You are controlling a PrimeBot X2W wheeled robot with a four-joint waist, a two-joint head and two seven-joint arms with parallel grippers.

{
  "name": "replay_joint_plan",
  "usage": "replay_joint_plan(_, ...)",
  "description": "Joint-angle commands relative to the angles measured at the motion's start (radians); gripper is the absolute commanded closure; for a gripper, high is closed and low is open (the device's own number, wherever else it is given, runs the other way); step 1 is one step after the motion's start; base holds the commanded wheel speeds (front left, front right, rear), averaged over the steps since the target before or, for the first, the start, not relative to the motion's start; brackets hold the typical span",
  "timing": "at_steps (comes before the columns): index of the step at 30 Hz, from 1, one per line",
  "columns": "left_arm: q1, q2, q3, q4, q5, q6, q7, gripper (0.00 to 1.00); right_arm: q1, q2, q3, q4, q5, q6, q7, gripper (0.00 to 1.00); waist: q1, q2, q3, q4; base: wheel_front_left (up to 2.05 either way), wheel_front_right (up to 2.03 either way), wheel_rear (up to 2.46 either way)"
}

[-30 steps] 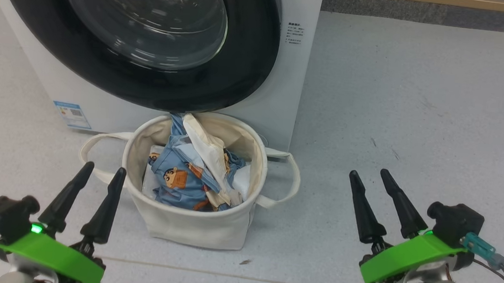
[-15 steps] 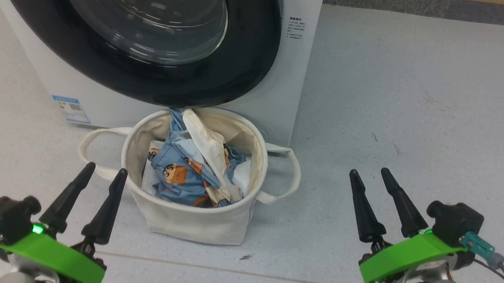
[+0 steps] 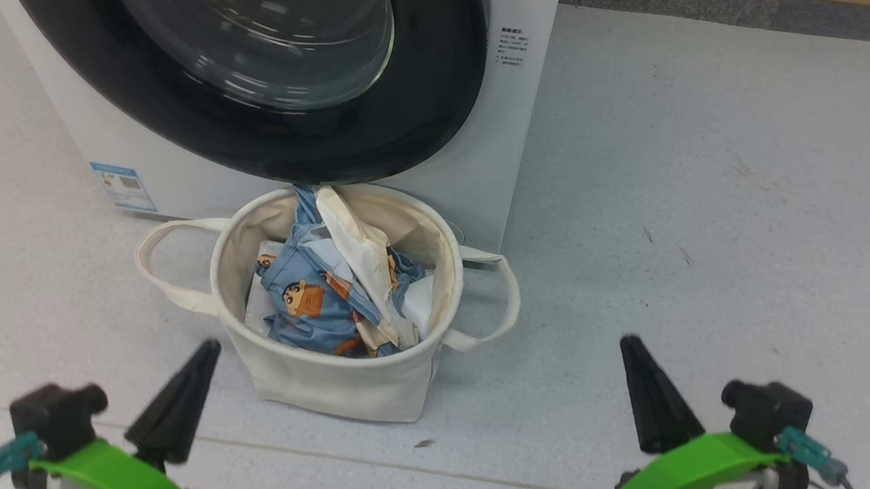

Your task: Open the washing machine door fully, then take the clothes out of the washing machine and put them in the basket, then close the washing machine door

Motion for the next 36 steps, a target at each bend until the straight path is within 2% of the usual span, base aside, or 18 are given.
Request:
replay_joint_plan(1, -0.012, 0.006, 0.014, -0.016, -0.011, -0.001, 0.002, 1.00, -0.009, 0.000, -0.003, -0.020, 0.015, 0.000, 0.000, 1.00, 0.0001, 0.0000, 0.000, 0.000, 0.00, 0.00, 0.00)
replay_joint_plan(6, -0.008, -0.009, 0.031, -0.012, -0.048, -0.003, 0.013, 1.00, -0.006, -0.002, -0.011, -0.018, 0.068, 0.000, 0.004, 1.00, 0.0023, 0.0000, -0.006, 0.002, 0.00, 0.00, 0.00)
replay_joint_plan(11, -0.007, -0.023, 0.048, -0.004, -0.084, -0.006, 0.022, 1.00, -0.006, -0.004, -0.019, -0.011, 0.121, 0.000, 0.007, 1.00, 0.0002, 0.0000, -0.007, 0.004, 0.00, 0.00, 0.00)
replay_joint_plan(36, 0.001, -0.097, 0.135, 0.028, -0.263, -0.020, 0.074, 1.00, -0.001, -0.009, -0.065, 0.012, 0.376, 0.000, 0.030, 1.00, 0.0000, 0.0000, -0.020, 0.012, 0.00, 0.00, 0.00)
